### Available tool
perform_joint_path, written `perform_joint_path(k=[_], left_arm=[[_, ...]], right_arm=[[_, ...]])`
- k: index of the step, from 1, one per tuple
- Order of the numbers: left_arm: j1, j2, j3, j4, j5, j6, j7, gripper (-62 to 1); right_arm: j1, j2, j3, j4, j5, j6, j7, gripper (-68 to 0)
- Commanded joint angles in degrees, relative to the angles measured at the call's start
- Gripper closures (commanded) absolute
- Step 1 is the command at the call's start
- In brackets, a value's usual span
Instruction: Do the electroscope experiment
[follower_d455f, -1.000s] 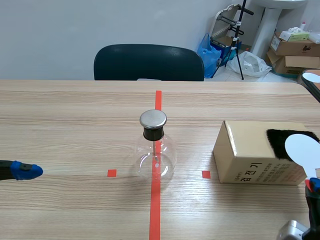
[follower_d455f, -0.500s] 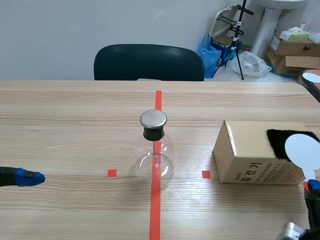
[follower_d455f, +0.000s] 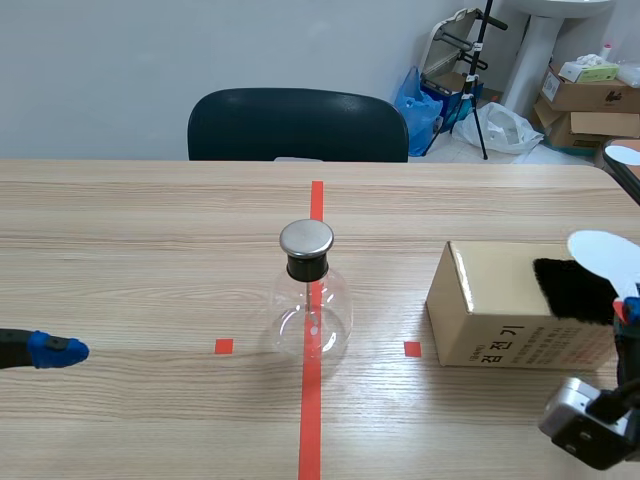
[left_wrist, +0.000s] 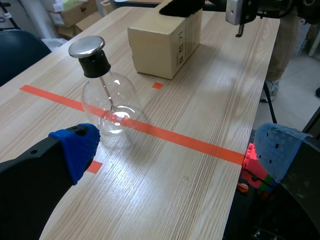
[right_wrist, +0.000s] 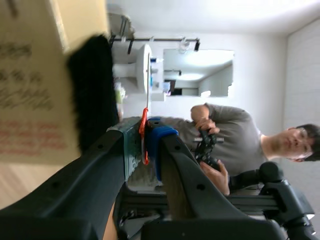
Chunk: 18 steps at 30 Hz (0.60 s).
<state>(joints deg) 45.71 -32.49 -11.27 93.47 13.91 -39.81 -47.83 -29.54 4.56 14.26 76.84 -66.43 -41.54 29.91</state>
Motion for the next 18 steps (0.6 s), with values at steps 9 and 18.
perform_joint_path(k=[9,18], left_arm=[[-12.6,1.8,7.7,-4.4,-1.4,0.0,15.2,-1.7],[-31.4,2.3,17.4,-20.6,-4.7,-0.1,15.1,-1.7]], right_arm=[[-0.9,4.1,-8.8,9.6,-3.9,-3.3,-13.2,-1.0],[-0.9,7.5,-19.5,12.1,-8.8,-3.3,-22.9,-1.0]])
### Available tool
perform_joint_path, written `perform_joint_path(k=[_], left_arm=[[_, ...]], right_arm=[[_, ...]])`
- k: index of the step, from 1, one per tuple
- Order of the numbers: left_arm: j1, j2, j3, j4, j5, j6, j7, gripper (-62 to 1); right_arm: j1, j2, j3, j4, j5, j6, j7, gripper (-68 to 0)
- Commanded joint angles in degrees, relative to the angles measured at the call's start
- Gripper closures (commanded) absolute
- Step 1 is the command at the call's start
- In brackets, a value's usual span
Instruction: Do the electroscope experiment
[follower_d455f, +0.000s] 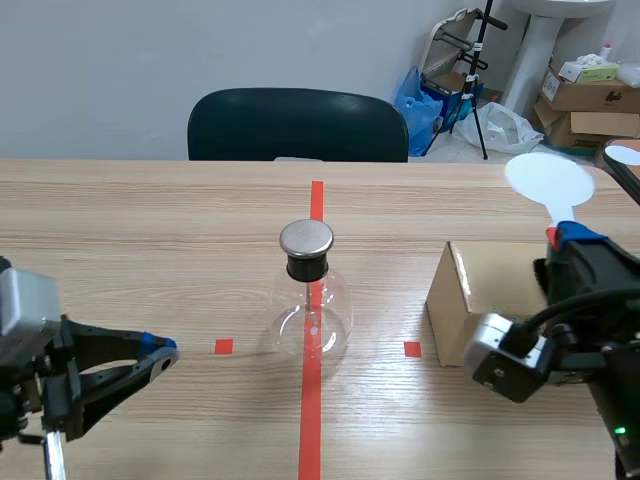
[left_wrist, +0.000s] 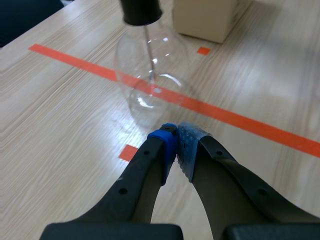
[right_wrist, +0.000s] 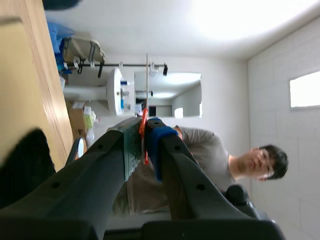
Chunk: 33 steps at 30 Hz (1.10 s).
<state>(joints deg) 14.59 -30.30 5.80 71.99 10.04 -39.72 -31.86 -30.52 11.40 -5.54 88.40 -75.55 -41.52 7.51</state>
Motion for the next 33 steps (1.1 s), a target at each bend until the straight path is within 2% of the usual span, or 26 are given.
perform_joint_path(k=[1,8,11,16,18,22,25,30,33], left_arm=[[-1.9,0.1,1.6,-0.6,-0.9,-0.2,-0.9,-1.7],[-9.9,0.2,8.7,-7.3,-3.5,-0.2,-1.3,-1.7],[-12.1,0.9,10.9,-9.3,-3.6,-0.2,-1.3,-1.7],[-14.4,2.8,12.2,-12.1,-3.9,-0.2,-1.3,-1.7],[-14.6,3.7,12.2,-12.7,-3.8,-0.2,-1.3,-1.7],[-14.8,5.4,12.1,-13.8,-3.4,-0.2,-1.1,-3.2],[-14.8,6.3,12.2,-14.0,-3.4,1.1,0.0,-3.2],[-15.2,7.4,12.2,-14.0,-3.4,2.8,0.7,-3.2],[-16.1,8.3,12.2,-14.0,-3.4,3.7,2.7,-3.2]], right_arm=[[0.1,0.9,-0.7,0.5,0.0,-3.3,-1.2,-1.0],[1.2,2.9,-7.8,0.5,-2.5,-3.3,-7.6,-1.0],[2.6,3.8,-10.9,0.5,-3.8,-3.3,-11.1,-1.0],[4.9,6.0,-16.5,0.5,-4.5,-2.5,-16.5,-1.0],[5.7,6.7,-18.4,0.5,-5.1,-1.4,-18.3,-1.0],[6.9,7.6,-21.2,0.5,-5.2,0.7,-19.9,-1.0],[7.6,8.2,-23.1,0.5,-5.2,2.1,-20.5,-1.0],[8.8,8.8,-26.0,0.4,-5.2,2.8,-21.2,-1.0],[9.6,9.1,-27.6,0.3,-5.2,4.6,-21.9,-1.0]])
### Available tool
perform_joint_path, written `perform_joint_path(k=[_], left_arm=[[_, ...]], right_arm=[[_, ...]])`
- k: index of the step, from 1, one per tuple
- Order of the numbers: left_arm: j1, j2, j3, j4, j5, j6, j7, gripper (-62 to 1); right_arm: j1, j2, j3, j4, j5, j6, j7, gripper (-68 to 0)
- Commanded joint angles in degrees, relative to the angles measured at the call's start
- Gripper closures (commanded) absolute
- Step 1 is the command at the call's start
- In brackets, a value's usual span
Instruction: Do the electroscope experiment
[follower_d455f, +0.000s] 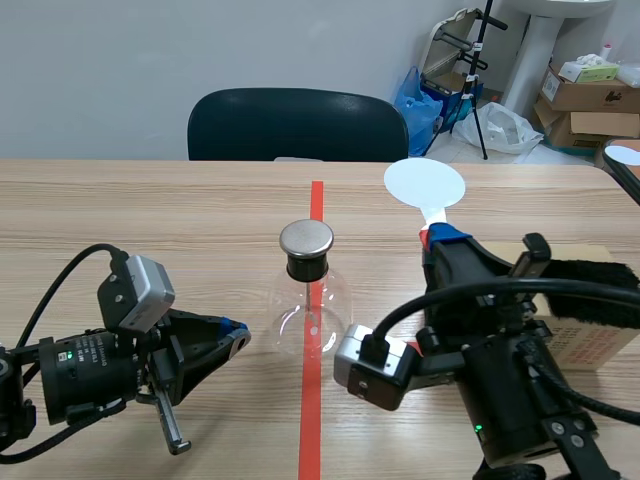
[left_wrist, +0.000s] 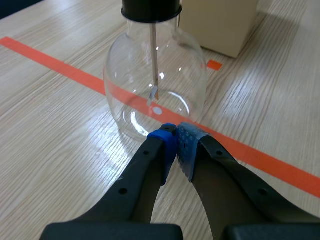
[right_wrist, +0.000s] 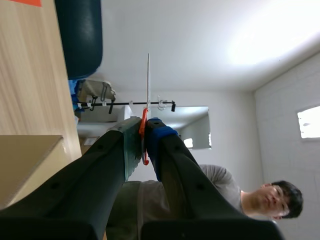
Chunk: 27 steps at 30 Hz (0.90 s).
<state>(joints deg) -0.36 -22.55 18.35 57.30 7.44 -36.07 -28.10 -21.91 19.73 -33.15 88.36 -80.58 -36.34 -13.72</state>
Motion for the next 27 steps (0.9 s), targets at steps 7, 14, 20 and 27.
perform_joint_path(k=[7,14,20,27], left_arm=[[-3.2,1.6,-0.3,-0.3,-0.8,0.5,-0.7,-3.2],[-5.6,1.9,-0.3,-5.1,-0.8,0.6,-0.6,-3.2],[-5.5,1.9,-0.3,-6.8,-0.8,0.8,-0.8,-3.2],[-5.5,1.9,-0.3,-6.7,-0.8,0.8,-1.0,-3.2]], right_arm=[[1.1,0.8,-1.7,0.2,-0.2,1.9,-1.9,-1.0],[1.1,0.8,-1.8,0.1,-0.2,2.8,-2.1,-1.0],[1.1,0.7,-1.8,0.1,0.0,4.9,-2.7,-1.0],[1.1,0.7,-1.8,0.1,0.0,4.9,-2.7,-1.0]])
